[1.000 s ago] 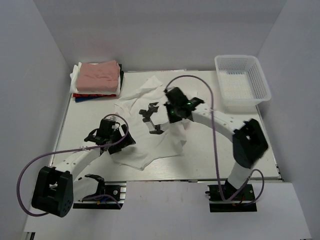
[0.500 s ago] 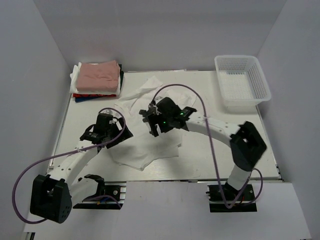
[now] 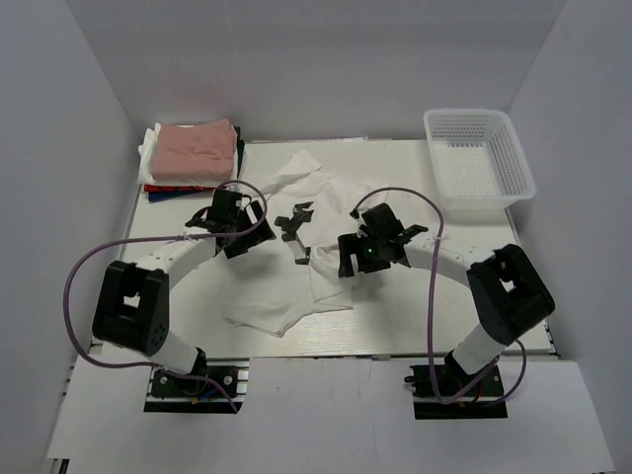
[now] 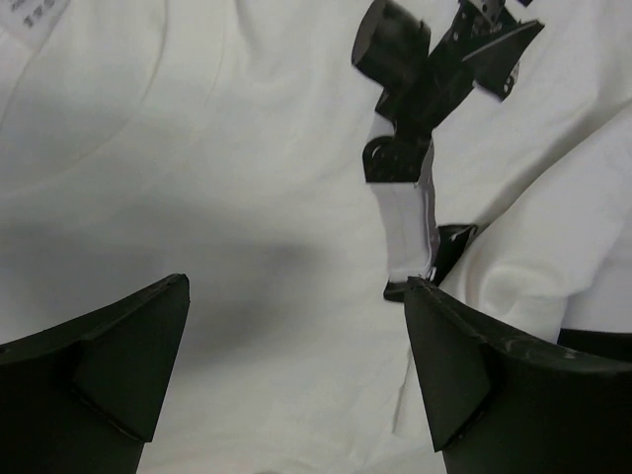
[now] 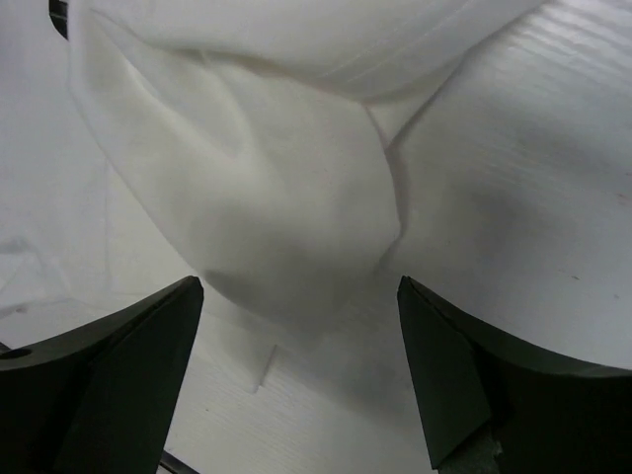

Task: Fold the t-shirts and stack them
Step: Flatten out the tshirt

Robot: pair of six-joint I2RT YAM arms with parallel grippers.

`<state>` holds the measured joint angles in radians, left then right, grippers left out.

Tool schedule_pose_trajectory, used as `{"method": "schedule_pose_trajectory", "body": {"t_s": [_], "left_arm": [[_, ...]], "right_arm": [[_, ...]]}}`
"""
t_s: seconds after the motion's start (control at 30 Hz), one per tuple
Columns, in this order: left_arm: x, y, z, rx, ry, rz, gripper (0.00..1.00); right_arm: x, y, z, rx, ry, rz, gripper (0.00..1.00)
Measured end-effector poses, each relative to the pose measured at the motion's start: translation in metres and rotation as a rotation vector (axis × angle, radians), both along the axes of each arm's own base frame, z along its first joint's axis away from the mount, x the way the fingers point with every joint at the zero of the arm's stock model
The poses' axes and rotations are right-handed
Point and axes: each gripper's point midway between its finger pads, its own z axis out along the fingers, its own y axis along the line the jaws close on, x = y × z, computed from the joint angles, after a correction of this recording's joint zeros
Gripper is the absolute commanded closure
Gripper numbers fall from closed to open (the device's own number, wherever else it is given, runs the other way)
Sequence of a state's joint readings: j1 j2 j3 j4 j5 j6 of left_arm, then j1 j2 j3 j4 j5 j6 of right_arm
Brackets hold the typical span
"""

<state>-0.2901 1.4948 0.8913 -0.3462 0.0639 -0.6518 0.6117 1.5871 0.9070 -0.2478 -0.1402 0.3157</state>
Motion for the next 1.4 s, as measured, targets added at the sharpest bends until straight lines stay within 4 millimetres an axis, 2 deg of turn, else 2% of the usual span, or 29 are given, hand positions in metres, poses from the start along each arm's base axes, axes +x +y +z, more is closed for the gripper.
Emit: {"method": "schedule_pose_trajectory", "body": {"t_s": [0.1,0.2,0.23,0.33,0.43,0.57,0.63,0.73,0.87,0.9,0.93,1.03,1.13,1.17,1.2,1.23,1.27,1.3,1.4], "left_arm": [[0.01,-0.002,-0.008,0.009,0.007,-0.003,0.0],[0.01,0.001,-0.023,0.037,0.045,0.0,0.0],[0.01,0.002,-0.029,0.047,0.057,0.002,0.0],[0.011,0.007,-0.042,0.075,0.083,0.015,0.0],[0.022,0.01,-0.042,0.095,0.079,0.032,0.0],[0.034,0.011,-0.043,0.116,0.071,0.048,0.0],[0.036,0.012,-0.043,0.122,0.07,0.052,0.0],[0.036,0.014,-0.043,0.128,0.069,0.057,0.0],[0.035,0.017,-0.043,0.143,0.072,0.067,0.0],[0.034,0.018,-0.043,0.145,0.074,0.07,0.0],[0.033,0.018,-0.044,0.149,0.078,0.071,0.0],[0.028,0.02,-0.043,0.154,0.091,0.071,0.0],[0.021,0.021,-0.043,0.164,0.112,0.06,0.0],[0.019,0.022,-0.043,0.168,0.118,0.055,0.0],[0.016,0.022,-0.042,0.17,0.124,0.047,0.0],[0.015,0.021,-0.041,0.17,0.124,0.04,0.0],[0.014,0.021,-0.039,0.169,0.123,0.034,0.0],[0.014,0.02,-0.037,0.167,0.116,0.024,0.0],[0.023,0.014,-0.024,0.15,0.08,-0.005,0.0]], "right_arm": [[-0.002,0.002,-0.013,0.013,0.048,0.016,0.22],[0.0,0.004,-0.013,0.041,0.051,0.02,0.42],[0.001,0.005,-0.012,0.049,0.049,0.019,0.62],[0.003,0.004,-0.01,0.057,0.05,0.009,1.0],[0.005,-0.002,-0.003,0.047,0.026,-0.027,1.0],[0.006,-0.028,0.015,-0.027,-0.03,-0.133,1.0],[0.002,-0.05,0.02,-0.081,-0.04,-0.23,1.0],[-0.015,-0.093,0.024,-0.164,-0.033,-0.41,1.0],[-0.057,-0.15,0.023,-0.264,0.024,-0.64,1.0],[-0.069,-0.161,0.023,-0.285,0.043,-0.687,0.93],[-0.08,-0.17,0.024,-0.299,0.06,-0.725,0.81],[-0.1,-0.188,0.034,-0.311,0.064,-0.818,0.7],[-0.104,-0.199,0.041,-0.337,0.037,-0.848,0.58],[-0.101,-0.201,0.044,-0.348,0.026,-0.842,0.52],[-0.097,-0.201,0.047,-0.361,0.014,-0.829,0.35],[-0.09,-0.199,0.05,-0.369,0.002,-0.812,0.26],[-0.079,-0.195,0.053,-0.367,-0.019,-0.788,0.12],[-0.067,-0.19,0.054,-0.368,-0.037,-0.761,0.1],[-0.023,-0.168,0.054,-0.336,-0.102,-0.684,0.1]]}}
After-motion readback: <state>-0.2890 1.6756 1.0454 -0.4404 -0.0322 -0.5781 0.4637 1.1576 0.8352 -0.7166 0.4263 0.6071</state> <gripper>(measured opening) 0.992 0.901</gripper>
